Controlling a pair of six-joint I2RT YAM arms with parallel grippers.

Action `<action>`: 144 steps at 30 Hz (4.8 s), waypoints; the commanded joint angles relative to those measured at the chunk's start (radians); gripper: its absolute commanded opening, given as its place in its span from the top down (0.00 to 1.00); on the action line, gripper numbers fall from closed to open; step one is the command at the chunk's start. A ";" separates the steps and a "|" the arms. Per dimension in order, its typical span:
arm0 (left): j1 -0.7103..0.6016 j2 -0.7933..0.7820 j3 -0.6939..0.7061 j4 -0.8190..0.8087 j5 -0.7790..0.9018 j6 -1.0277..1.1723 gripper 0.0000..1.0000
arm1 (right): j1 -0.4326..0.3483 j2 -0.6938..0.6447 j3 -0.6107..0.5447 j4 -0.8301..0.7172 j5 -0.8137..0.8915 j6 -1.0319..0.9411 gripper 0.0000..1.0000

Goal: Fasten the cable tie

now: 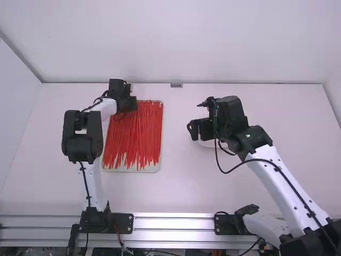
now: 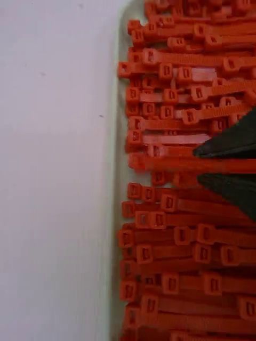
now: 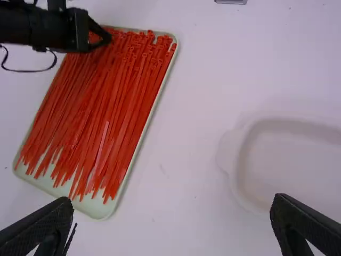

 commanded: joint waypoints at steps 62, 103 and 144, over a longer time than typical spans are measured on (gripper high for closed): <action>-0.008 0.051 -0.022 0.011 -0.031 0.055 0.88 | 0.002 0.002 0.019 -0.011 0.002 -0.008 0.01; -0.022 -0.325 0.174 -0.199 -0.018 0.009 0.98 | 0.018 0.001 0.019 0.070 -0.032 0.021 0.02; -0.128 -0.762 -0.280 0.967 0.839 -0.553 0.98 | -0.022 0.002 0.019 0.797 -0.678 -0.031 0.01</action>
